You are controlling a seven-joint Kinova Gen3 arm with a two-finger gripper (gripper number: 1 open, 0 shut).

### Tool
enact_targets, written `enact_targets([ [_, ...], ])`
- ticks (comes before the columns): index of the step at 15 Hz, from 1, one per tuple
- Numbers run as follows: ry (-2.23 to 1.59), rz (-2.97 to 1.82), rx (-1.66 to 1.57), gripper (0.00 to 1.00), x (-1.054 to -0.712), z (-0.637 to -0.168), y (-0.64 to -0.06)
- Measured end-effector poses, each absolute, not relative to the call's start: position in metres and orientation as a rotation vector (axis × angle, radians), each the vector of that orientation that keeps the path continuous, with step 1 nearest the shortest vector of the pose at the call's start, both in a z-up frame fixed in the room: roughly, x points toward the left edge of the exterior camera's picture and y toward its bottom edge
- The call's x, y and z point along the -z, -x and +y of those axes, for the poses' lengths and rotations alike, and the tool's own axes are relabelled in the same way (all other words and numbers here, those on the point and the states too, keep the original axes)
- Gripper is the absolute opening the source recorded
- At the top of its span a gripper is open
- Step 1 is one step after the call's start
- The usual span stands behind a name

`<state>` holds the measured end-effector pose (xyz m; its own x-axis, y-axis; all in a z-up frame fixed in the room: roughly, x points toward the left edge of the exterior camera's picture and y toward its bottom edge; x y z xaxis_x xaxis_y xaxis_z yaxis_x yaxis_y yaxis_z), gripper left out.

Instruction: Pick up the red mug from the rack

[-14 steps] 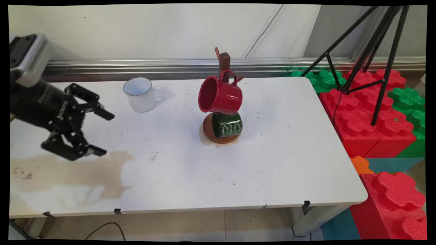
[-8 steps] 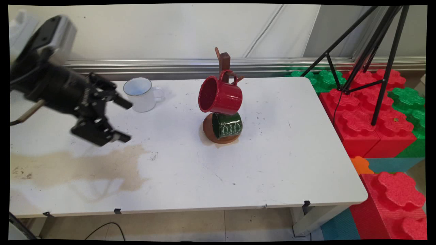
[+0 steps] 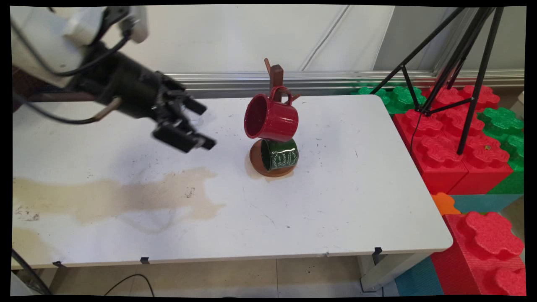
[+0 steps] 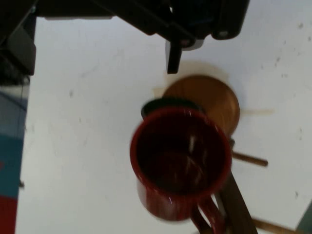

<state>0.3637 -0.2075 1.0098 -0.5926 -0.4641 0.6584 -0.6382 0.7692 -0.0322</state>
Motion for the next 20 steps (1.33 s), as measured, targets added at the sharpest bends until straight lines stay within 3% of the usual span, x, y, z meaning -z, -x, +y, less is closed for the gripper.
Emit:
enact_targets([
  [20,-1.020,-2.129,-0.347,1.00,-0.949,-0.278,-0.276],
])
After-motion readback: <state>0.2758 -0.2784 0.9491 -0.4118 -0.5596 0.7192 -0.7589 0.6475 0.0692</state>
